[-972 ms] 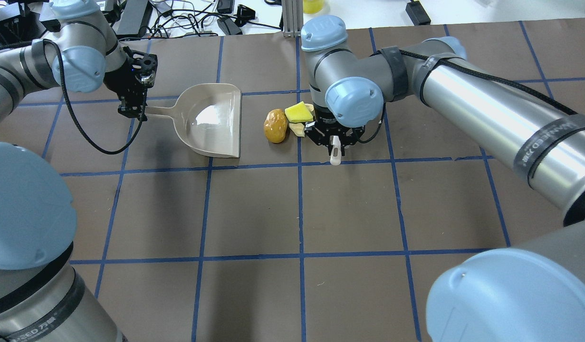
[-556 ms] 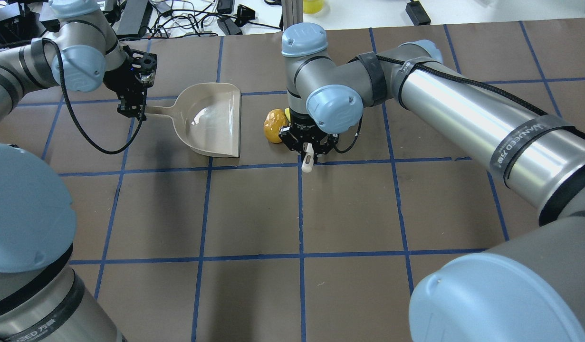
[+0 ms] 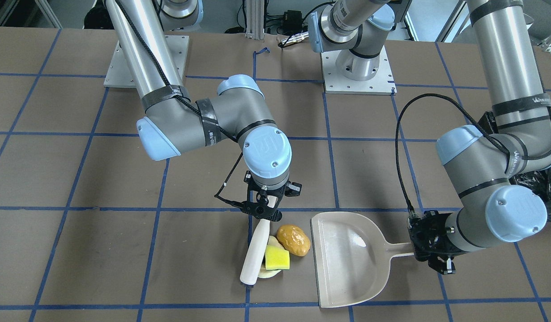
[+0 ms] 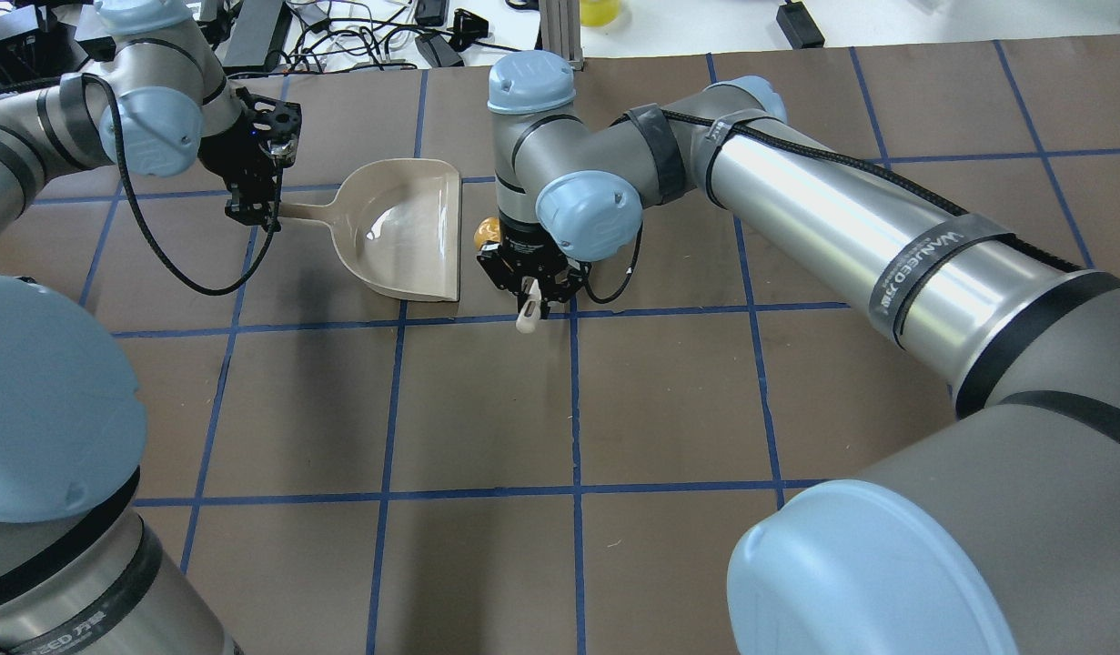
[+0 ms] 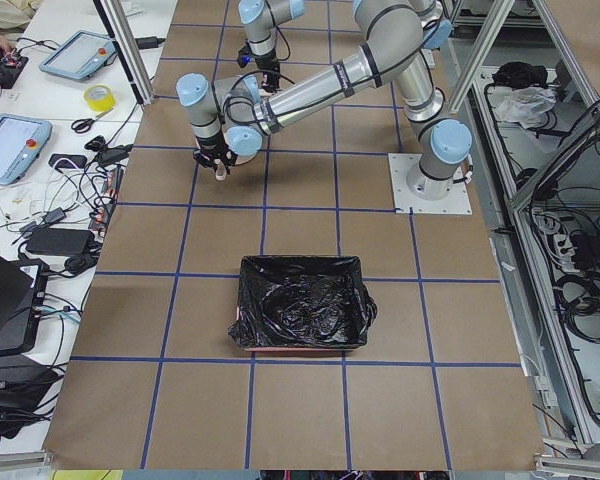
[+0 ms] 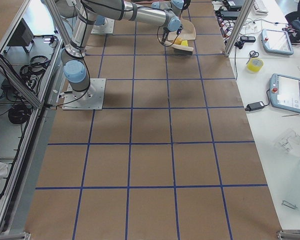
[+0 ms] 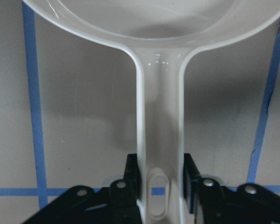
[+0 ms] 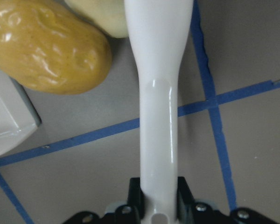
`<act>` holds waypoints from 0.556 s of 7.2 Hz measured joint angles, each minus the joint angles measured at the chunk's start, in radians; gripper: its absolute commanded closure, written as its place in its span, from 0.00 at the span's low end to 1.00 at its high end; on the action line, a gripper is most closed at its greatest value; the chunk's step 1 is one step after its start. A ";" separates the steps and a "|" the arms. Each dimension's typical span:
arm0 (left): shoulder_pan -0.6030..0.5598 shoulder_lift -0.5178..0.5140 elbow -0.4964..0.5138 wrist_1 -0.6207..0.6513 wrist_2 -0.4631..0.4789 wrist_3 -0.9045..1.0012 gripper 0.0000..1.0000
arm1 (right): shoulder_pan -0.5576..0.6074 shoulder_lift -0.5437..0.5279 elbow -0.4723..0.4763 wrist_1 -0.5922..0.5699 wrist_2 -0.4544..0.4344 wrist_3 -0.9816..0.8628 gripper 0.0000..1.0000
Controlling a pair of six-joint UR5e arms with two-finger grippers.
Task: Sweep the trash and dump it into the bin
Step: 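Sweep the sponge, banana and potato into the dustpan with the right gripper's brush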
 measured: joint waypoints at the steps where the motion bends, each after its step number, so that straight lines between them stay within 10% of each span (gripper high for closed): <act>1: 0.000 -0.001 0.000 0.000 0.000 0.000 1.00 | 0.019 0.016 -0.028 -0.001 0.018 0.022 0.95; 4: 0.000 -0.002 -0.003 0.000 -0.002 0.000 1.00 | 0.065 0.056 -0.106 -0.027 0.092 0.090 0.95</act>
